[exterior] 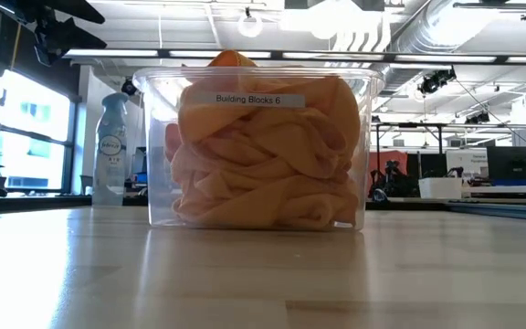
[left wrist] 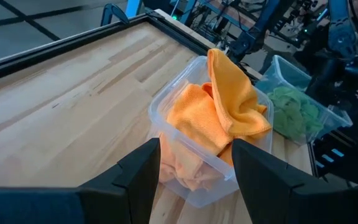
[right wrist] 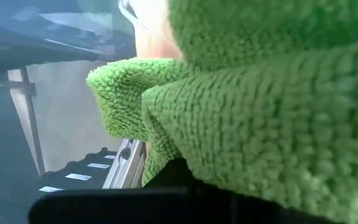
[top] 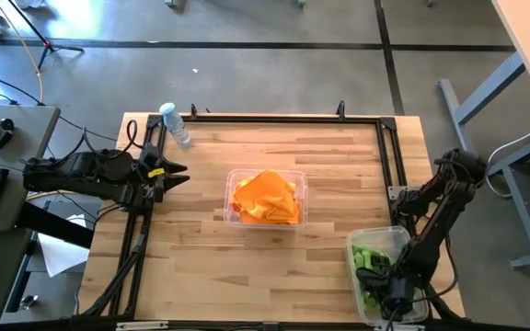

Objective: Sort microfiber towel by color & place in baskets
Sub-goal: Put the green towel into the bottom transparent bin, then return to Home Position

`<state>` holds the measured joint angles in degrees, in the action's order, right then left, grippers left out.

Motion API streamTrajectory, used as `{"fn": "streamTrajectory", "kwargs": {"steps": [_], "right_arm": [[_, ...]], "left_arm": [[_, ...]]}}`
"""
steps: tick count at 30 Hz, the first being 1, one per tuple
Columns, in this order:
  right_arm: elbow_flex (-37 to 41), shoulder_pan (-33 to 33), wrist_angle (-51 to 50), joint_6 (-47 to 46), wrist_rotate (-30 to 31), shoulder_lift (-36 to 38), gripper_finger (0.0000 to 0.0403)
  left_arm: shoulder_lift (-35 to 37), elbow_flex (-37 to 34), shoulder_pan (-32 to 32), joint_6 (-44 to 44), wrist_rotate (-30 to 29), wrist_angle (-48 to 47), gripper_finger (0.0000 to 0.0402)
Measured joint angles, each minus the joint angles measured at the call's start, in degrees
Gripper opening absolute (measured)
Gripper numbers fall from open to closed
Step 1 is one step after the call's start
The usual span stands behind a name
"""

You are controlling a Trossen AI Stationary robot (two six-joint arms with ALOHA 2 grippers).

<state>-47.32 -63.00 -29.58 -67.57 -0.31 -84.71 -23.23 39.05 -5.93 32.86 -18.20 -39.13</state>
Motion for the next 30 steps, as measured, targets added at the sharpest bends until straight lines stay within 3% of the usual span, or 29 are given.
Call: {"fn": "streamTrajectory", "kwargs": {"steps": [16, 22, 30], "right_arm": [[0.3, 0.0, -5.2, -13.3, 2.7, 17.4, 0.0107], [0.2, 0.0, -7.2, -15.4, 2.6, 22.6, 0.0103], [0.1, 0.0, -8.4, -16.6, 3.3, 28.9, 0.0054]], "left_arm": [[0.0, 0.0, 0.0, -0.1, -0.5, 0.0, 0.0188], [0.0, 0.0, 0.0, -1.0, -0.7, 0.0, 0.0188], [0.0, 0.0, 0.0, -2.0, -0.7, 0.0, 0.0188]]}}
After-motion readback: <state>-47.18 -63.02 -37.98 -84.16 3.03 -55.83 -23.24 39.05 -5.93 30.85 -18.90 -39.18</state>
